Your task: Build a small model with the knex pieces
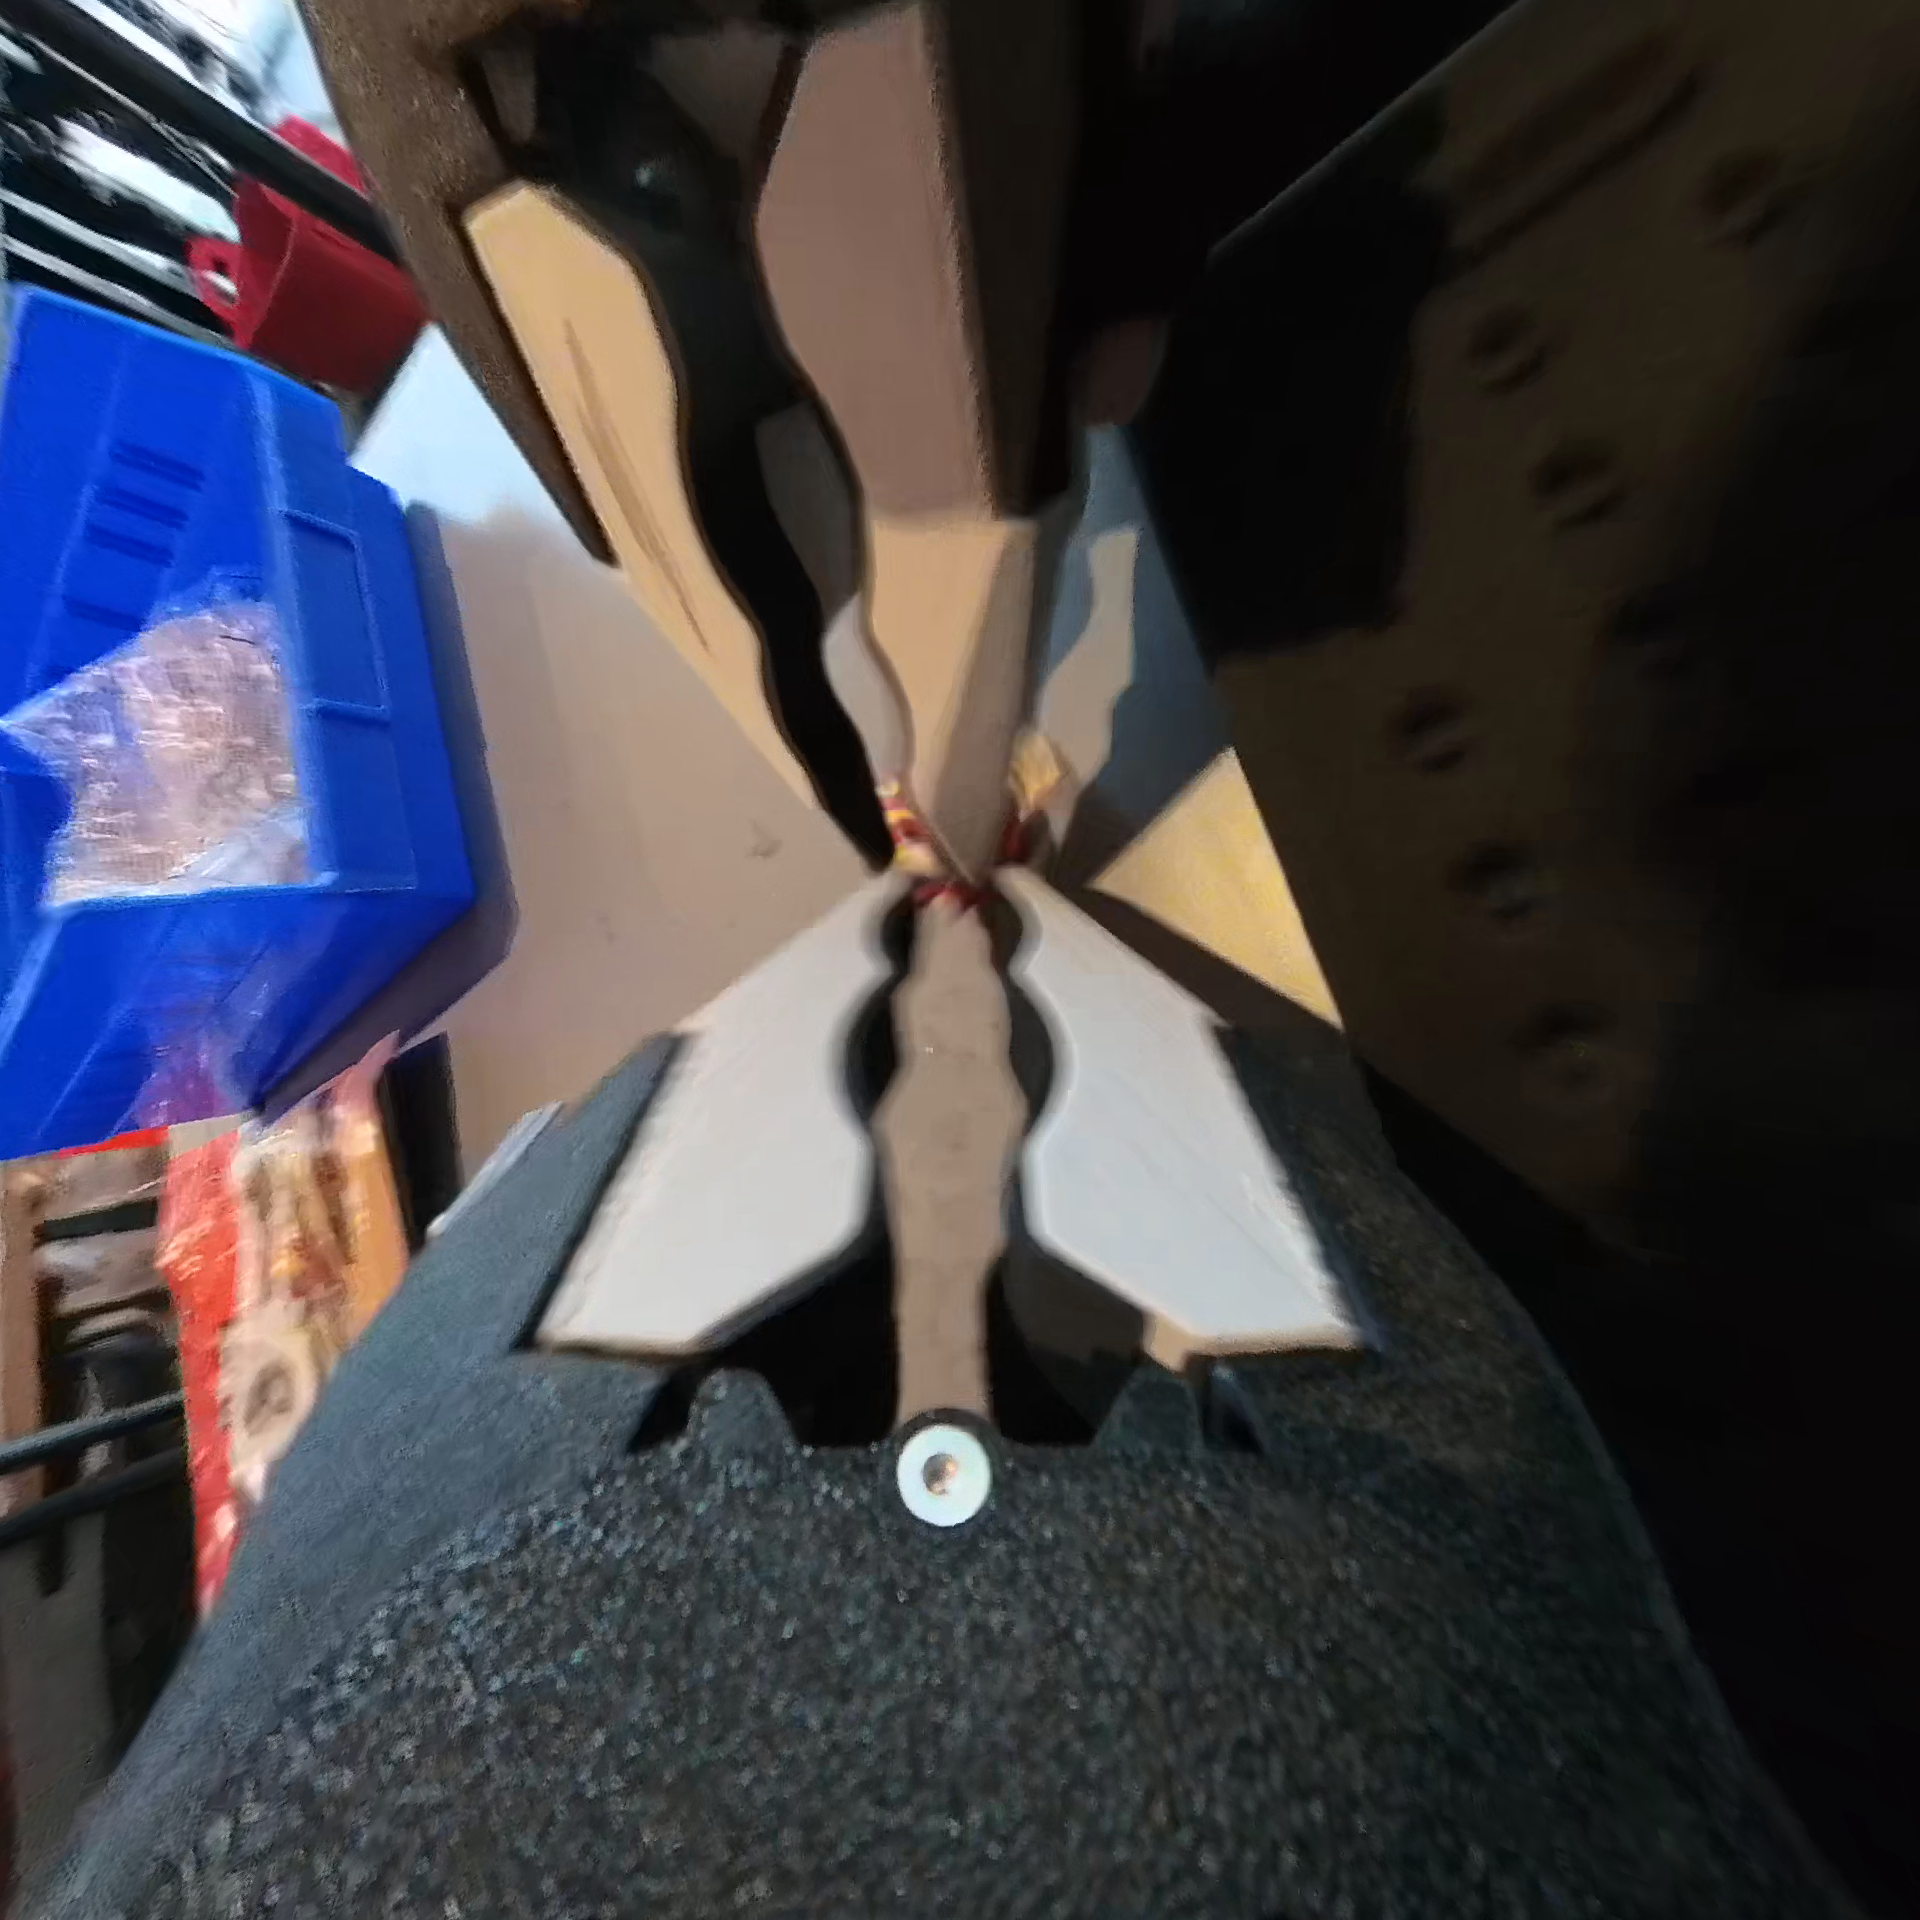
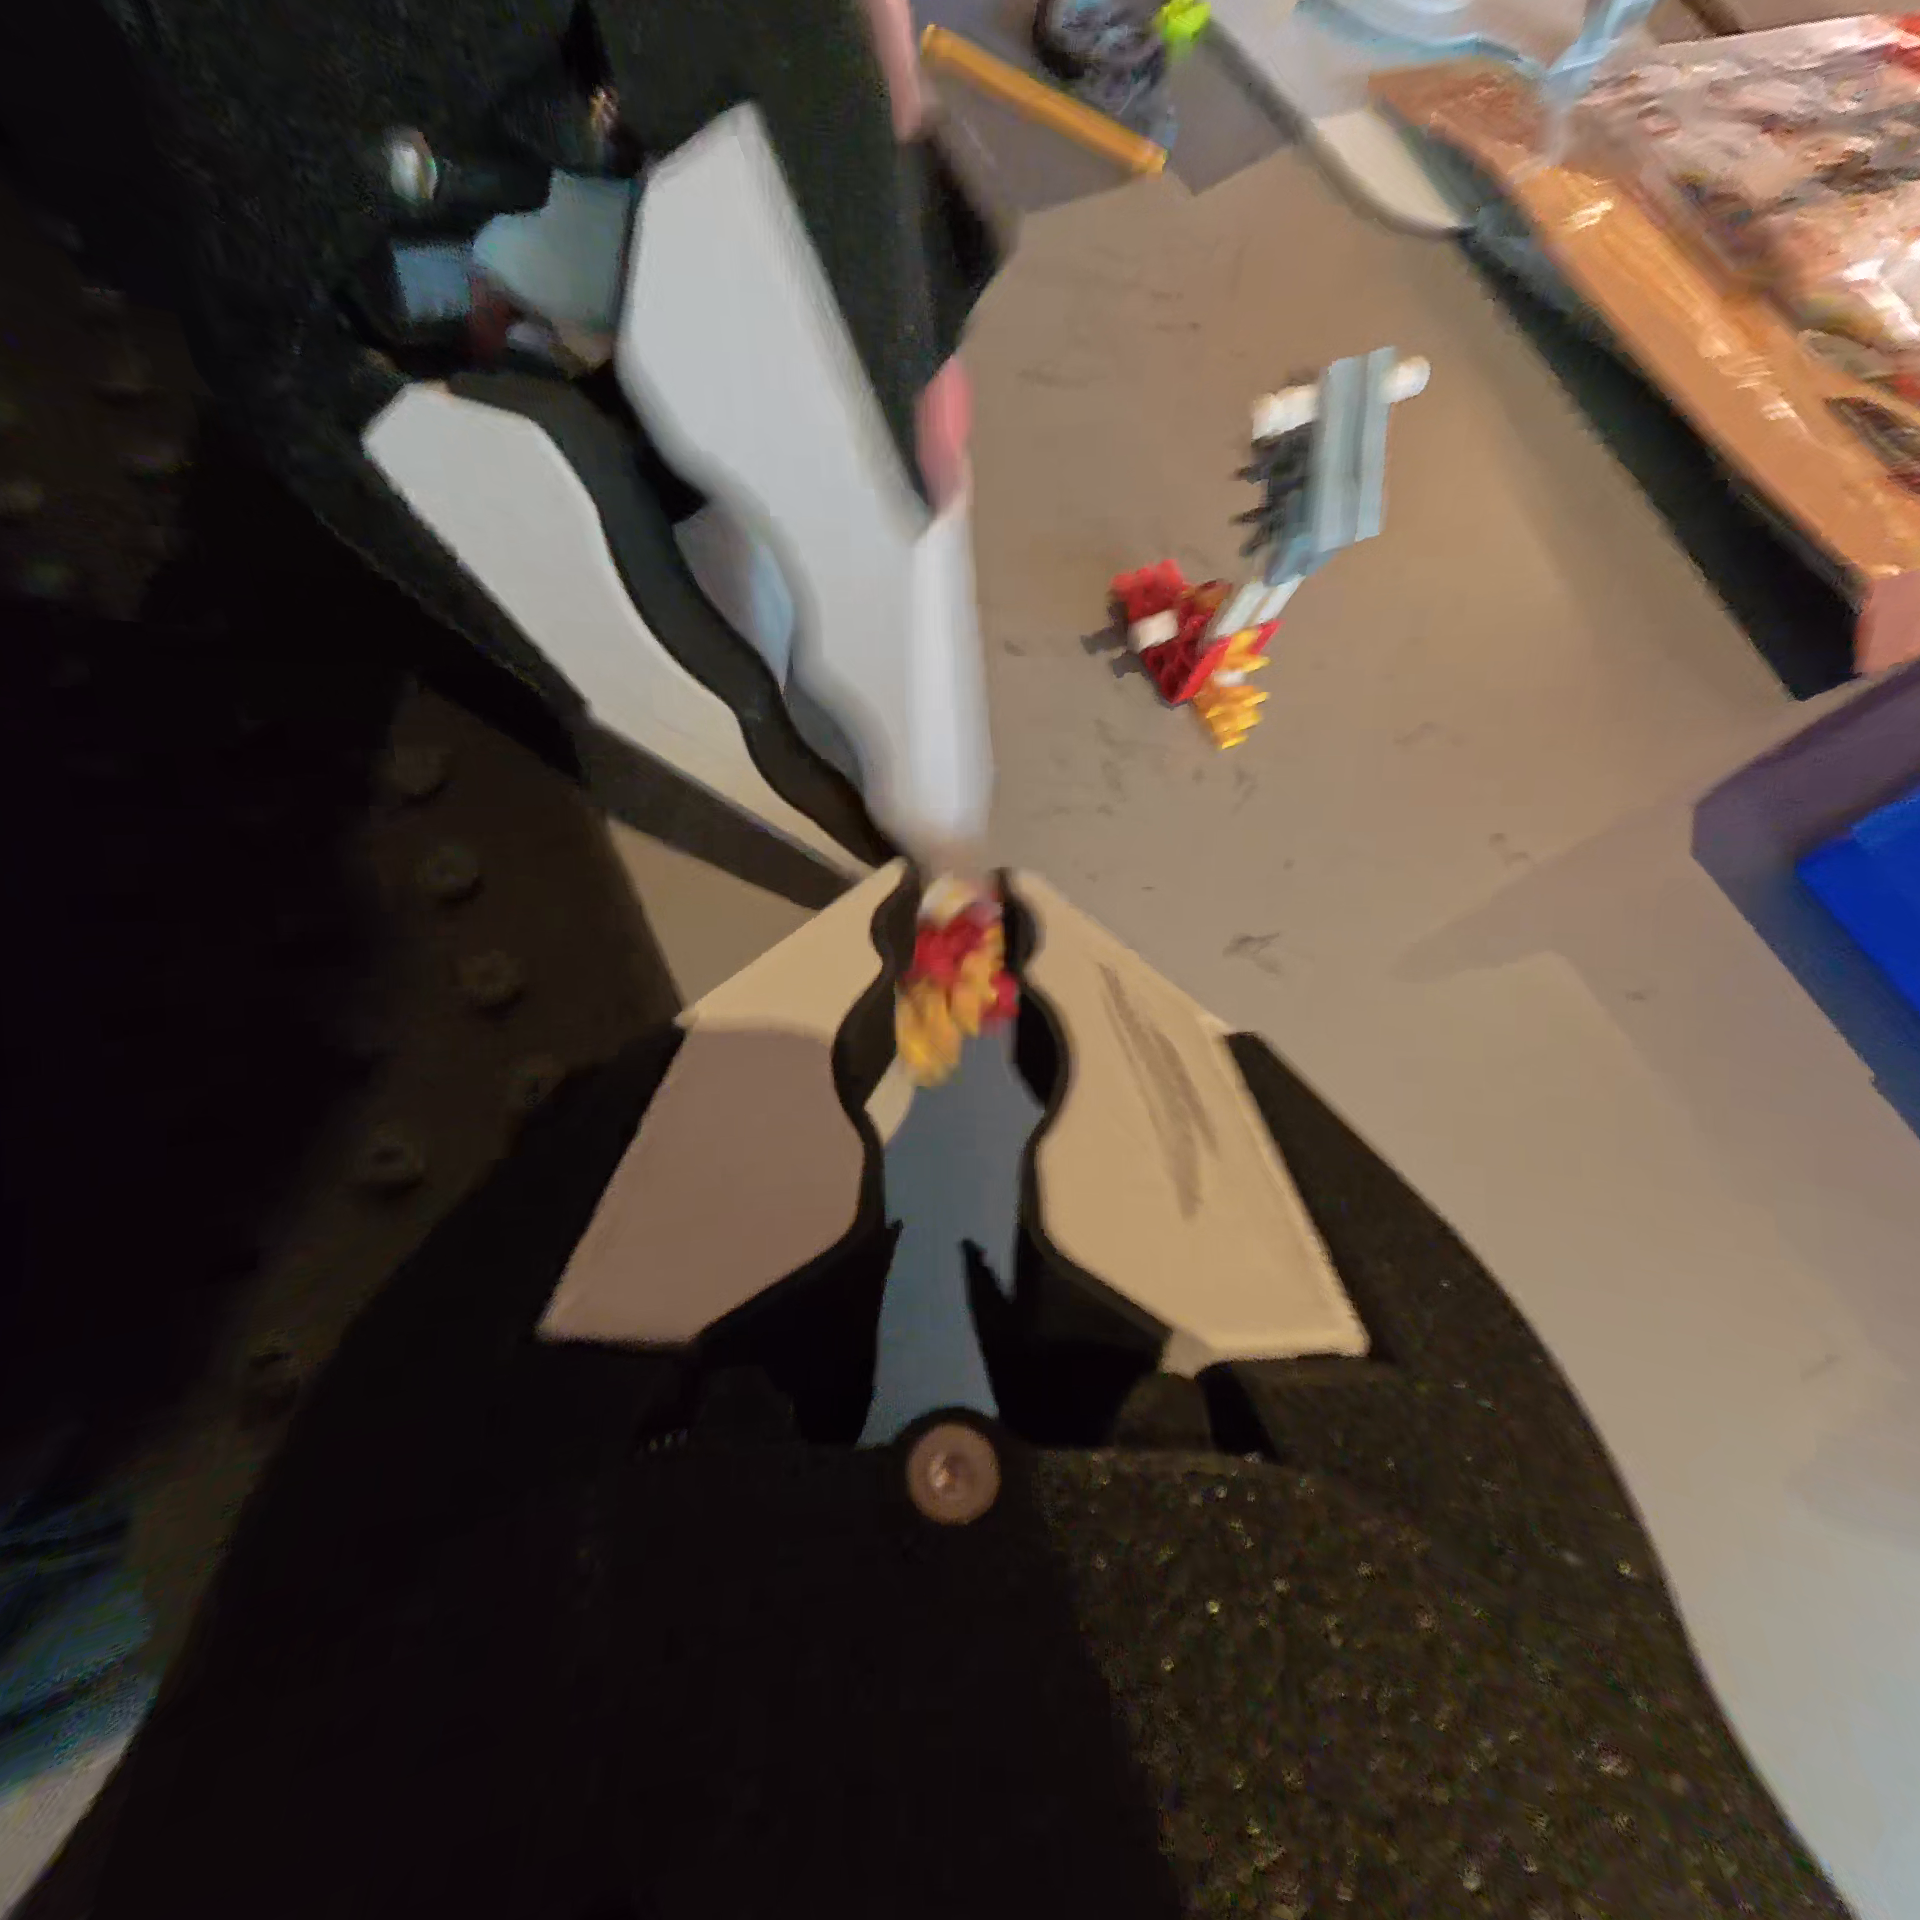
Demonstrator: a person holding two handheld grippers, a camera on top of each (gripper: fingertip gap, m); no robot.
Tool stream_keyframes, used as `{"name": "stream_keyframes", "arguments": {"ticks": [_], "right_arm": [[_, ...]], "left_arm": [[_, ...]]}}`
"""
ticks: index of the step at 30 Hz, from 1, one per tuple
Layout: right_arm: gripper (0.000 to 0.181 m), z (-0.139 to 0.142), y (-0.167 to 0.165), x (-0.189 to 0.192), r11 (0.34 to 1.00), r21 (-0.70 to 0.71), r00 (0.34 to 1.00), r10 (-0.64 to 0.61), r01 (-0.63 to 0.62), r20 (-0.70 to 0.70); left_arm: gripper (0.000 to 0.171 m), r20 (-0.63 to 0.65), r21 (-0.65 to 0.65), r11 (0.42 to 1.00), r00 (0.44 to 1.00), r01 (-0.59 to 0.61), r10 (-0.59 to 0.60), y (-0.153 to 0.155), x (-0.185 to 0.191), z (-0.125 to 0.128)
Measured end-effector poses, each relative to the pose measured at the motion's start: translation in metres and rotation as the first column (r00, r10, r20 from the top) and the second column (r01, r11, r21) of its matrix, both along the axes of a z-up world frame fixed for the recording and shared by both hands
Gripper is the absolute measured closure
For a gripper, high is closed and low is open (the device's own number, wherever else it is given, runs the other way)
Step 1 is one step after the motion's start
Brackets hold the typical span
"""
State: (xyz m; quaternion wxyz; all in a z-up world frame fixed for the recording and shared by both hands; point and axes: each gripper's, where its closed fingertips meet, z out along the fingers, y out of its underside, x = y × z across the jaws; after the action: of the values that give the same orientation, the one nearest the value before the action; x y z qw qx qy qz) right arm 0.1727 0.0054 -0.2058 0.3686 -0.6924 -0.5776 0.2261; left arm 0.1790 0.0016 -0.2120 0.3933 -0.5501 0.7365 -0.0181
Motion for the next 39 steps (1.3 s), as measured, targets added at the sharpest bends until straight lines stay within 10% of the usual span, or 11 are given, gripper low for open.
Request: {"name": "stream_keyframes", "arguments": {"ticks": [9, 18, 30, 39], "right_arm": [[0.161, 0.015, 0.01, 0.016, 0.995, -0.06, 0.994, -0.083, 0.079, -0.068], [0.143, -0.01, 0.019, 0.09, 0.931, 0.034, 0.889, -0.356, 0.362, 0.286], [0.171, -0.022, -0.001, 0.051, 0.95, -0.162, 0.962, -0.251, 0.267, 0.111], [0.159, -0.014, 0.01, 0.067, 0.942, -0.08, 0.939, -0.312, 0.325, 0.142]], "left_arm": [[0.157, -0.072, -0.049, 0.998, 0.997, 0.035, -0.038, 0.006, 0.0, -0.007], [0.143, 0.05, -0.16, 0.987, 0.998, -0.014, 0.022, 0.006, 0.019, -0.002], [0.132, 0.127, -0.274, 0.956, 0.981, -0.107, 0.147, 0.017, 0.04, -0.007], [0.138, 0.134, -0.279, 0.956, 0.982, -0.088, 0.13, 0.015, 0.037, -0.007]]}}
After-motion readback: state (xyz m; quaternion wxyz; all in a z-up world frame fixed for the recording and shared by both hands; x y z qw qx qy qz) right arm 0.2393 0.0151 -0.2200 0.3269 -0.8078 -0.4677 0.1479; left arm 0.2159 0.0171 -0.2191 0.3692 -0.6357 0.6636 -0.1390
